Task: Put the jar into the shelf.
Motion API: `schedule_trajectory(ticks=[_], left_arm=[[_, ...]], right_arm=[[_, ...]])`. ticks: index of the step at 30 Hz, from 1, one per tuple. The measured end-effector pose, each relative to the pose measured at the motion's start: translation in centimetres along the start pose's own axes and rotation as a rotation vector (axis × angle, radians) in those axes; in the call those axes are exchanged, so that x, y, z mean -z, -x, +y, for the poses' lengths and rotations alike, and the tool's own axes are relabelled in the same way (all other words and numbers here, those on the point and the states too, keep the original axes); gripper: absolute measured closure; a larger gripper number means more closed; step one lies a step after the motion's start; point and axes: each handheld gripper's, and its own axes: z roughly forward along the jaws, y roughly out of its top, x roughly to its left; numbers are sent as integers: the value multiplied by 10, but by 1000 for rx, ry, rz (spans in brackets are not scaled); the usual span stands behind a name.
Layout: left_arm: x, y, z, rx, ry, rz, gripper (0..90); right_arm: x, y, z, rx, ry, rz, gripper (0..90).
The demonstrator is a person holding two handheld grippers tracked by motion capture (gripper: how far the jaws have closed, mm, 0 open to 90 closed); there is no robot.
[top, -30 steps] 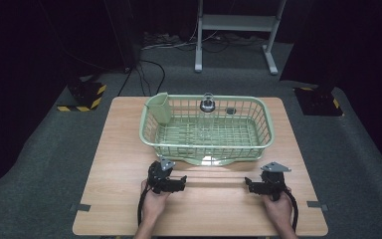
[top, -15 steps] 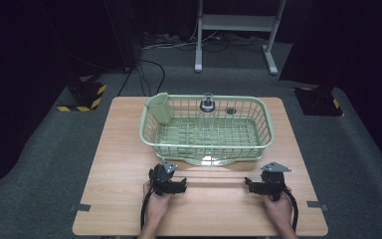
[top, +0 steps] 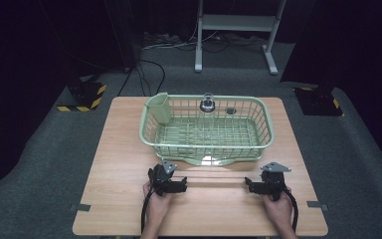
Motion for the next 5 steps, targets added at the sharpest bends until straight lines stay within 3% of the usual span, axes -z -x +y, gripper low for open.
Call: schedule_trajectory(ticks=[5], left_arm=[[0,0,0,0,0,0,51]], right_arm=[[0,0,0,0,0,0,106]])
